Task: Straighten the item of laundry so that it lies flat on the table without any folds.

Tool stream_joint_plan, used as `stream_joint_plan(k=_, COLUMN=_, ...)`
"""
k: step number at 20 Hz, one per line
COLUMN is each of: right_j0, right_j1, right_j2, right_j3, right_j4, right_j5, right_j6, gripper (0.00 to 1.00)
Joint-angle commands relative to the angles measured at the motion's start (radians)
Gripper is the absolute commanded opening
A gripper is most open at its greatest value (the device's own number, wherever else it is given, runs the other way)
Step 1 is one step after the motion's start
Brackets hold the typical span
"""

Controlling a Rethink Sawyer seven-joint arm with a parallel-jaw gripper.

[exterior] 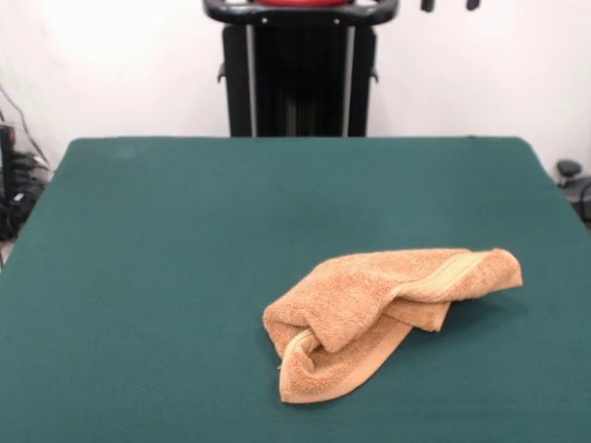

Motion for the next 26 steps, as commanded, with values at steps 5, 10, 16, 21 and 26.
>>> stream_joint_plan(k=5, right_j0=0.043, right_j1=0.28, right_j2=-0.034, right_j3=-0.185, right_j4=0.028, right_j5=-0.021, right_j6=0.309, gripper=1.0)
stream_joint_plan(k=10, right_j0=0.055, right_j1=0.388, right_j2=-0.05, right_j3=-0.243, right_j4=0.024, right_j5=-0.11, right_j6=0.301, gripper=1.0)
stream_joint_plan(k=16, right_j0=0.047, right_j1=0.495, right_j2=-0.051, right_j3=-0.298, right_j4=0.038, right_j5=-0.203, right_j6=0.277, gripper=1.0)
stream_joint_plan(k=21, right_j0=0.058, right_j1=0.561, right_j2=-0.066, right_j3=-0.339, right_j4=0.06, right_j5=-0.246, right_j6=0.281, gripper=1.0)
stream_joint_plan(k=26, right_j0=0.08, right_j1=0.634, right_j2=-0.089, right_j3=-0.41, right_j4=0.086, right_j5=-0.272, right_j6=0.285, gripper=1.0)
